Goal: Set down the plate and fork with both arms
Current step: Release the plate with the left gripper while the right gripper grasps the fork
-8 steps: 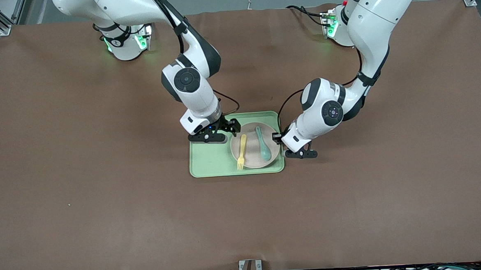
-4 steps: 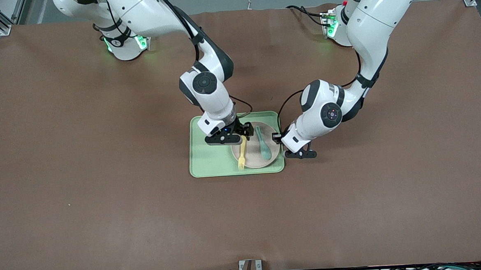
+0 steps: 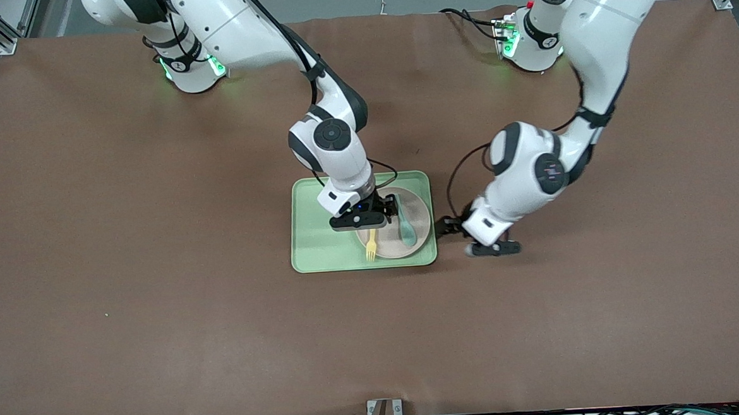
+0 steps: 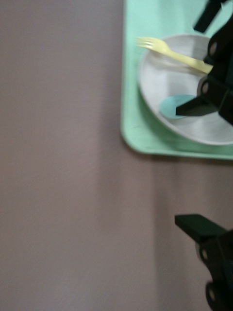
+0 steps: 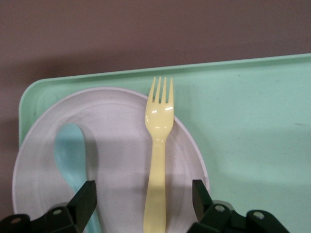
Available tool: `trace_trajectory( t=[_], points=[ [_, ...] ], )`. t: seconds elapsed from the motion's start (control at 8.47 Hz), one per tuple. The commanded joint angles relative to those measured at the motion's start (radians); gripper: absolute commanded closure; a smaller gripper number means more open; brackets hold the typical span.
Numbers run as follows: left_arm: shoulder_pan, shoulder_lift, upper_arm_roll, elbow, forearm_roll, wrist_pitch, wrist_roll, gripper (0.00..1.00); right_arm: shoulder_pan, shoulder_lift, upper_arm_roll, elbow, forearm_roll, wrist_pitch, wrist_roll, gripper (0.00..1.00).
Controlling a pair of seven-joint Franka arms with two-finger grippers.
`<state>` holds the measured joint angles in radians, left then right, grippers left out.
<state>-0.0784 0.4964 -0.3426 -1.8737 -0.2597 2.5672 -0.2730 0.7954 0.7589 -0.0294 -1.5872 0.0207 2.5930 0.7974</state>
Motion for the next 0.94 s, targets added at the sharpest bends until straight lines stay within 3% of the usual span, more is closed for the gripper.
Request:
trace_trajectory(
  t=[0.0,0.35,0.47,0.59,0.71,0.83],
  points=[
    [0.079,-0.125,0.002,-0.024,0.022,-0.013,0.001,0.0,0.031,0.033,-0.014,0.029,-0.016,-0.008,0.016,0.14],
    [0.223,-0.281,0.004,-0.022,0.126,-0.1,-0.006,0.0,0.039,0.045,-0.014,0.029,-0.021,-0.011,0.016,0.17],
    [0.262,-0.338,0.001,-0.022,0.176,-0.158,-0.008,0.0,0.039,0.046,-0.014,0.03,-0.021,-0.011,0.016,0.25],
    [0.264,-0.402,0.008,-0.024,0.197,-0.242,0.001,0.0,0.038,0.048,-0.015,0.029,-0.021,-0.013,0.014,0.36],
    [0.246,-0.462,0.046,-0.024,0.233,-0.312,0.005,0.0,0.039,0.049,-0.032,0.03,-0.021,-0.014,0.014,0.38],
    [0.17,-0.523,0.127,-0.022,0.237,-0.396,0.017,0.0,0.041,0.051,-0.035,0.03,-0.021,-0.014,0.014,0.38]
  ],
)
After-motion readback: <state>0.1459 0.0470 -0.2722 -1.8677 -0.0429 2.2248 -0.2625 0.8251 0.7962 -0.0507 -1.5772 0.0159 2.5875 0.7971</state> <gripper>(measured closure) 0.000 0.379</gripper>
